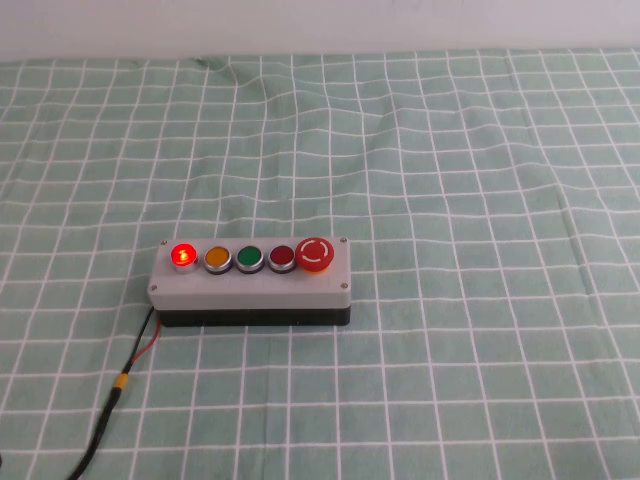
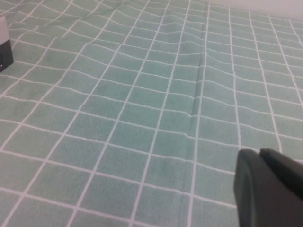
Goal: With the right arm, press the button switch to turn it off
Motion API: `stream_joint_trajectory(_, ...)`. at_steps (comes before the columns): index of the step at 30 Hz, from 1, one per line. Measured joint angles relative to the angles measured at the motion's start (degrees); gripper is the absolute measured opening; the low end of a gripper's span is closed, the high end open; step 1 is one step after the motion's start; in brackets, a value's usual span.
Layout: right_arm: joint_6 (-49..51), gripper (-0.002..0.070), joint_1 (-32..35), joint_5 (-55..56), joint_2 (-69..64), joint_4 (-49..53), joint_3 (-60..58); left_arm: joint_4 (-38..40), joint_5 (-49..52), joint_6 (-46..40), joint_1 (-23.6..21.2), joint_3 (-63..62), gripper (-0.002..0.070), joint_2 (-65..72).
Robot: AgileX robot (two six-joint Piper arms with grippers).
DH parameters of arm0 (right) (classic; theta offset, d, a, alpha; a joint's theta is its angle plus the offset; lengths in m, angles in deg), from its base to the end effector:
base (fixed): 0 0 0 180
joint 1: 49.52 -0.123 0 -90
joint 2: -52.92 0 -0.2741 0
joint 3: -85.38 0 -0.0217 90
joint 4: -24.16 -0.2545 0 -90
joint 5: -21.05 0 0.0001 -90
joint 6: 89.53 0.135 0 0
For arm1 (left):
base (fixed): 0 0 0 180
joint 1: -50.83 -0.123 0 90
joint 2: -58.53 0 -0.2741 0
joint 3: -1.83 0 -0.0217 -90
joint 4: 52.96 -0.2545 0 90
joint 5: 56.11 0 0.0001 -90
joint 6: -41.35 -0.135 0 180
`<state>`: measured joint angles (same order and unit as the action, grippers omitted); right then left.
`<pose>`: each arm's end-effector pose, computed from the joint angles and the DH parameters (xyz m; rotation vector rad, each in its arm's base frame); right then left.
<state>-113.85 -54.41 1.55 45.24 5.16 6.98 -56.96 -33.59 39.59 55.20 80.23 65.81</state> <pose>0.1090 0.0241 0.1648 -0.2548 1.8068 0.0815 0.1084 -0.0047 0.1564 0.1434 1.8822 0.0382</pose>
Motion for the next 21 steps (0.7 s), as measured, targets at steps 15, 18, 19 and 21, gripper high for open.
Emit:
stream_joint_trajectory(15,0.00,-0.0016,0.00,6.44,0.00,-4.51,0.00,0.00,0.00,0.00,0.00,0.00,-0.0003,0.00)
stream_joint_trajectory(18,0.00,-0.0016,0.00,10.91,0.00,-6.18,0.00,0.00,0.00,0.00,0.00,0.00,-0.0003,0.00)
stream_joint_trajectory(19,0.00,-0.0016,0.00,11.95,0.00,-6.48,0.00,0.00,0.00,0.00,0.00,0.00,-0.0003,0.00)
stream_joint_trajectory(21,0.00,-0.0016,0.00,13.01,0.00,-6.86,0.00,0.00,0.00,0.00,0.00,0.00,-0.0003,0.00)
